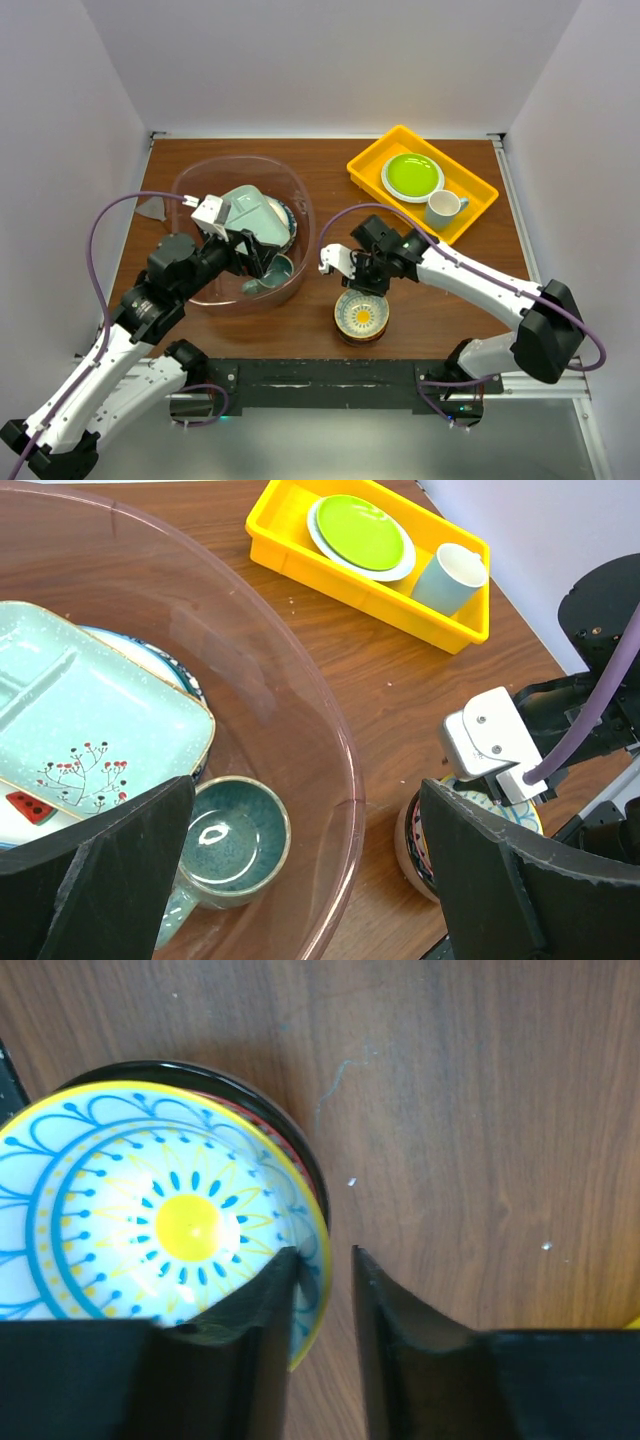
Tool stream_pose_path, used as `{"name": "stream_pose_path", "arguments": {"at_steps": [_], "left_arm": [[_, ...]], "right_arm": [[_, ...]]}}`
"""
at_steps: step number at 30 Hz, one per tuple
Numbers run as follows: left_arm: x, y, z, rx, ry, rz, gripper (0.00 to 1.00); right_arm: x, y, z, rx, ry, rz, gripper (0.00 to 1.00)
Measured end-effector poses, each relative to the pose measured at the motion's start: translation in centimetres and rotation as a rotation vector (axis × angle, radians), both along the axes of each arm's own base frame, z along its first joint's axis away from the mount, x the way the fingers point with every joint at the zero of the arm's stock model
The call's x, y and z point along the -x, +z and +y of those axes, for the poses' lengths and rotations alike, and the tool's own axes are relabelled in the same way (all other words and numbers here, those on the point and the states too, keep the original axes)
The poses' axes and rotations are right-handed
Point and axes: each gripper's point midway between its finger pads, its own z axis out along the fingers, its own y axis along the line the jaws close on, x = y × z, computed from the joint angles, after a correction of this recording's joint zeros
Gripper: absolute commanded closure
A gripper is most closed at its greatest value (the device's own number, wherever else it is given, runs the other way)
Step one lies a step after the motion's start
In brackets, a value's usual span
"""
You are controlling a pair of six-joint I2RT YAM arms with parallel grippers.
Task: Place the mixed dishes into the plastic bin
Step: Pick up the bowl from the center of the board.
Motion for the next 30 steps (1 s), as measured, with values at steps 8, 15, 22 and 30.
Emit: {"name": "stream_pose_path", "arguments": {"at_steps": [8, 15, 22, 30], "left_arm": [[0.0, -0.2, 0.0, -0.004, 0.0, 0.005, 0.0], [0.0, -0.3, -0.1, -0.007, -0.003, 0.012, 0.0], [-0.1, -1.1, -0.7, -0.019, -0.028, 0.04, 0.0], [0.1, -1.4, -1.6, -0.015, -0.078, 0.057, 0.0]], "right_arm": [[0.7, 0.6, 0.5, -0.043, 0.017, 0.015, 0.96], [1.0, 1.5, 0.4, -0.088, 0.024, 0.025, 0.99], [1.3, 3.0, 0.0, -0.182, 0.009, 0.073, 1.0], [1.0, 4.8, -1.0, -0.326, -0.049, 0.154, 1.0]]}}
